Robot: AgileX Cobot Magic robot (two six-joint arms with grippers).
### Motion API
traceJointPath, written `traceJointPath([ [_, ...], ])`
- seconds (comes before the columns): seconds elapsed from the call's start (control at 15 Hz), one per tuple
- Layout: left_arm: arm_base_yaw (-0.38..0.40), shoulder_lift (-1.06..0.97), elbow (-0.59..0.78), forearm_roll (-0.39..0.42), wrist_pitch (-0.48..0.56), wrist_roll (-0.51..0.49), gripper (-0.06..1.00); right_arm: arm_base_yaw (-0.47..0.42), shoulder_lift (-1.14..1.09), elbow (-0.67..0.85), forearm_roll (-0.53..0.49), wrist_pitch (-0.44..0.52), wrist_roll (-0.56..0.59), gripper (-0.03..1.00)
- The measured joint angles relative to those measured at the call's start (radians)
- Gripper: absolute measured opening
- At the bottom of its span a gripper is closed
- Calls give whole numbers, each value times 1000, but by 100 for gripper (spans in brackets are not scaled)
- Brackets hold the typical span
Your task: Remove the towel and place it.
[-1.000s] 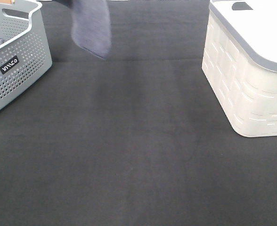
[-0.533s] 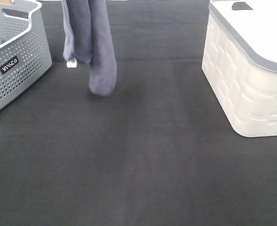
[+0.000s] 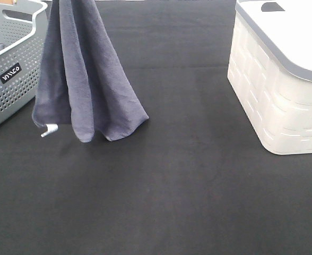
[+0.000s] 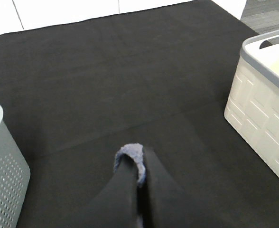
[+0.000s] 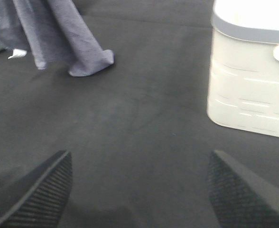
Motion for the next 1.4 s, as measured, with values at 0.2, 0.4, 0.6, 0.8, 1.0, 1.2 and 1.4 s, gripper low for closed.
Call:
traceJointPath([
  [0.2,0,-11,0,-40,1,60,0,0,13,0,55,0,-70,76],
  [0.4,0,-11,0,-43,-1,75,0,0,154,-8,214,-144,-248,74],
  [0.6,0,-11,0,-43,-1,76,0,0,377,-8,463,-297,-584,73],
  [0.8,0,-8,0,-43,0,76,0,0,619,-8,717,-361,-910,72],
  [1.0,0,18,-1,-38,0,75,0,4,840,-8,936,-410,-1146,72],
  [1.2,0,62,-29,-33,-1,65,0,206,1011,-8,1077,-624,-1277,72],
  [1.4,0,82,-43,-32,-1,50,0,552,1194,-42,1218,-993,-1315,72],
])
